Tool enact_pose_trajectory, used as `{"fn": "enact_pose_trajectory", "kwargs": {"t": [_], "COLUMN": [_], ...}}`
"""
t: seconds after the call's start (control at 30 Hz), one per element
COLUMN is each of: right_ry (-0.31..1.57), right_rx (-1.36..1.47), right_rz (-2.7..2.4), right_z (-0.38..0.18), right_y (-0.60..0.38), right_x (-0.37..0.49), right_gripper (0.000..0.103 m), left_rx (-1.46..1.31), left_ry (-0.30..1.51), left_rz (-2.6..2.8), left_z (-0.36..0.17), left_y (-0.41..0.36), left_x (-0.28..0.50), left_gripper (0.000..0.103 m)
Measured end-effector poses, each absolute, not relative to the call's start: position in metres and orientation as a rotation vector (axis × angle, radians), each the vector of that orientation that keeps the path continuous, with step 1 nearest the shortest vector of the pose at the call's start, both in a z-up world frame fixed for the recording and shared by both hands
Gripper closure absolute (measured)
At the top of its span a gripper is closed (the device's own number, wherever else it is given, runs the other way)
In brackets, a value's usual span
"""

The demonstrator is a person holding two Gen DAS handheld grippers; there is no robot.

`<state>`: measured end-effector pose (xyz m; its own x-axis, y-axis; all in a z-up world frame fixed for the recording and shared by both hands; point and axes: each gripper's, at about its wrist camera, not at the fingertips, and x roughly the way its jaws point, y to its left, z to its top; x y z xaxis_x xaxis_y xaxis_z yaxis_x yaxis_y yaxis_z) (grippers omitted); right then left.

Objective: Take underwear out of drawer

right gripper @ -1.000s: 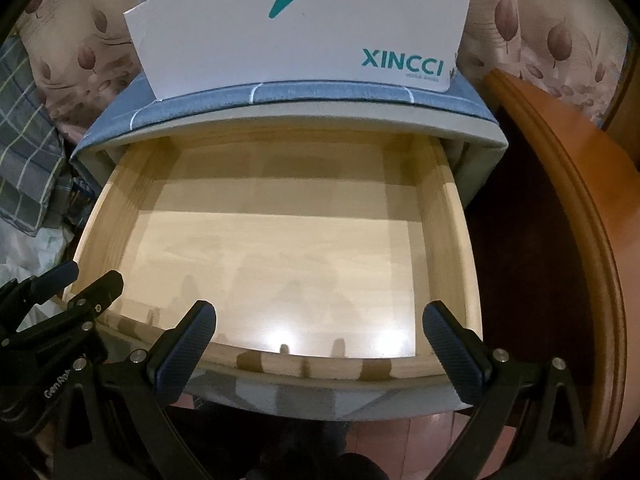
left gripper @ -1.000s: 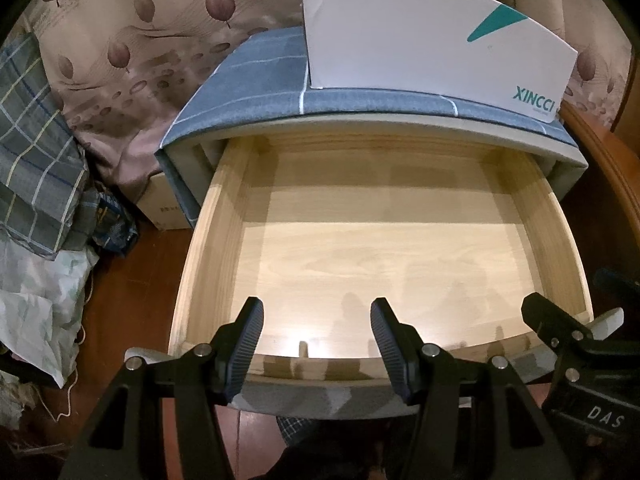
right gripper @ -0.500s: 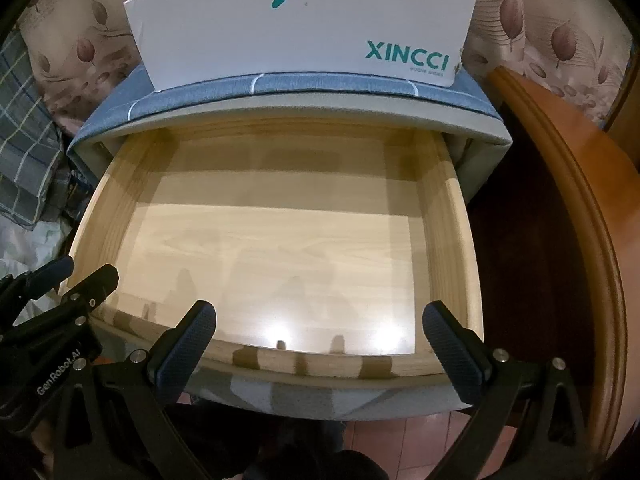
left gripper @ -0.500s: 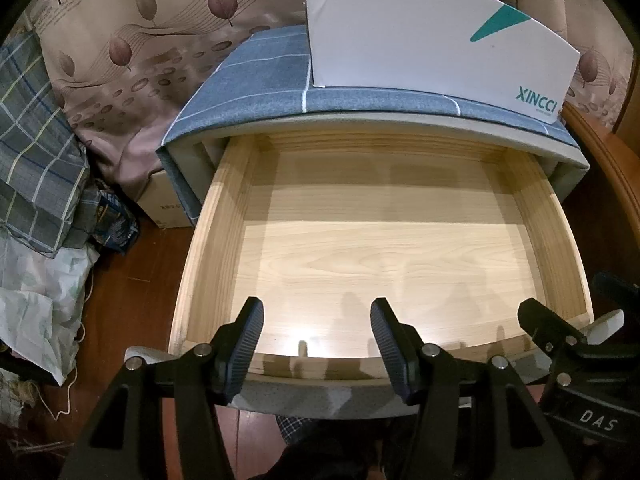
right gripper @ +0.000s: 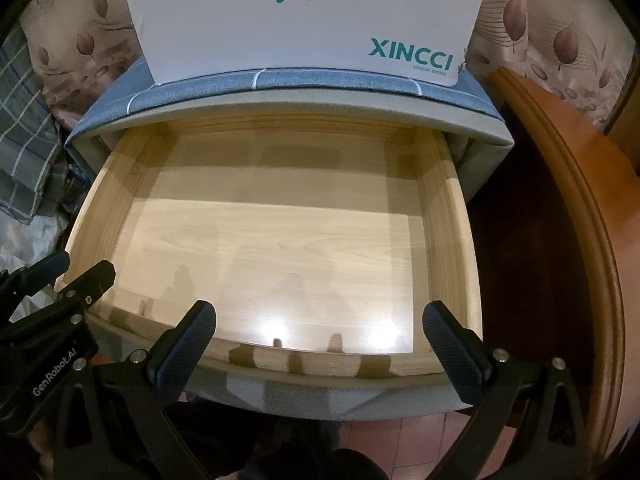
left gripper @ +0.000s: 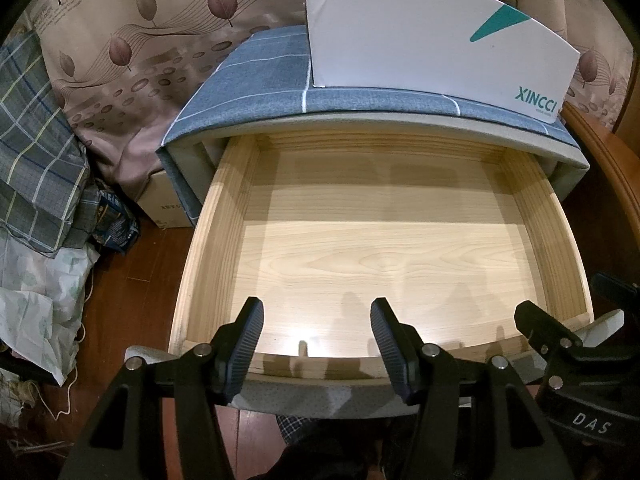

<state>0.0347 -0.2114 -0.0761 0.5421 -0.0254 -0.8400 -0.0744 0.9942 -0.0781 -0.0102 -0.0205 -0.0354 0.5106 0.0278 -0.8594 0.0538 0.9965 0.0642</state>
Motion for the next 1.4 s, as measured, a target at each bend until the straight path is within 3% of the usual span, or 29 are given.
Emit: {"fn": "enact_pose_trajectory", "kwargs": {"t": [1.4], "right_ry": [1.020], "right_rx": [-0.117], "right_rz": [0.039], "right_z": [-0.0789], "right_y": [-0.2107], "right_x": [0.0371], "right_gripper": [0.000], "left_rx": [0.098], "left_ry": [1.032], "left_rz": [-0.025], "left_z": [-0.0351], "left_y": [-0.0206], "left_x": [-0.0126], "left_gripper": [0.046]}}
